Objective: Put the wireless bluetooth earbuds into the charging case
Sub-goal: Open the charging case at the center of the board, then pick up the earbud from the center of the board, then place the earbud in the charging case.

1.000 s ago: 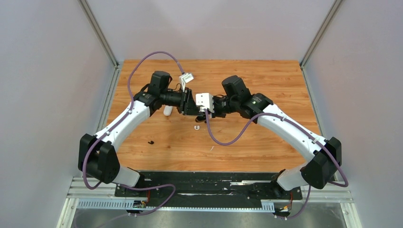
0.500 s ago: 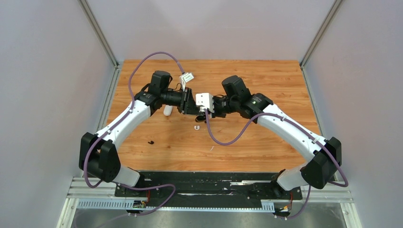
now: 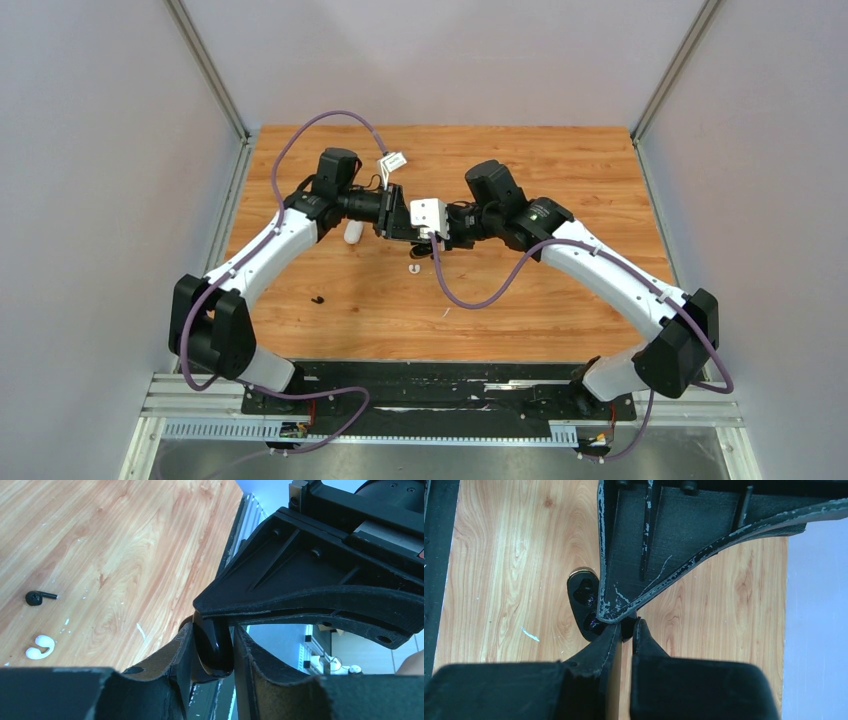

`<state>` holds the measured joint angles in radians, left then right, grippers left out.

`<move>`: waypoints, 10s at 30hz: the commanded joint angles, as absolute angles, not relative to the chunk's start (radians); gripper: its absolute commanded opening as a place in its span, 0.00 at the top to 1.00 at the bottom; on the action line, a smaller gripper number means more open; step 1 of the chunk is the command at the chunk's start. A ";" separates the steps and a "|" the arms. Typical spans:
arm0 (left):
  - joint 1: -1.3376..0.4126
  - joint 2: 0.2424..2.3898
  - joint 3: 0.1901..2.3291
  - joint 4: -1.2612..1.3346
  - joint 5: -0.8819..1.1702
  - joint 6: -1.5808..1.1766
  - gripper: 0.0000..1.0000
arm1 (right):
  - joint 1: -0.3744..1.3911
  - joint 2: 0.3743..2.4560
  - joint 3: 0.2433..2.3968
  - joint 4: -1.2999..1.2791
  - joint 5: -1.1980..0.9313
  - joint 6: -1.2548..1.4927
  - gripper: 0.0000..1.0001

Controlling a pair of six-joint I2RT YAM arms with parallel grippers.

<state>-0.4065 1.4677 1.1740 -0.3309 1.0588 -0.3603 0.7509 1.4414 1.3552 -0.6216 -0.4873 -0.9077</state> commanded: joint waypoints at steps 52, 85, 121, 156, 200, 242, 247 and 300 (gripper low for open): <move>-0.382 1.465 1.197 -0.377 1.128 -0.241 0.54 | 0.772 1.432 1.361 -0.554 -0.479 -0.888 1.00; -0.384 1.481 1.192 -0.353 1.131 -0.238 1.00 | 0.779 1.416 1.368 -0.553 -0.460 -0.846 0.76; -0.202 1.231 1.017 -0.673 1.053 0.006 1.00 | 0.595 1.833 1.492 -0.756 -0.567 -0.742 0.69; -0.179 1.287 1.076 -0.874 1.232 0.309 1.00 | 0.609 1.998 1.546 -0.641 -0.609 -0.849 0.64; -0.179 1.313 1.070 -0.847 1.196 0.279 1.00 | 0.609 2.114 1.555 -0.617 -0.561 -0.904 0.71; -0.180 1.351 1.047 -0.731 1.118 0.165 1.00 | 0.604 1.774 1.347 -0.353 -0.513 -0.812 1.00; -0.188 1.363 1.043 -0.563 1.041 0.028 1.00 | 0.610 1.501 1.176 -0.118 -0.524 -0.808 1.00; -0.279 1.336 0.951 0.201 1.163 -0.708 1.00 | 0.872 1.217 0.688 0.573 -0.341 -1.360 1.00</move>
<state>-0.2752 1.3373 0.9226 0.1757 1.1400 -0.6987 0.8791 1.2251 0.6773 0.5854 -0.3317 -1.3304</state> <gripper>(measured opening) 0.327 0.062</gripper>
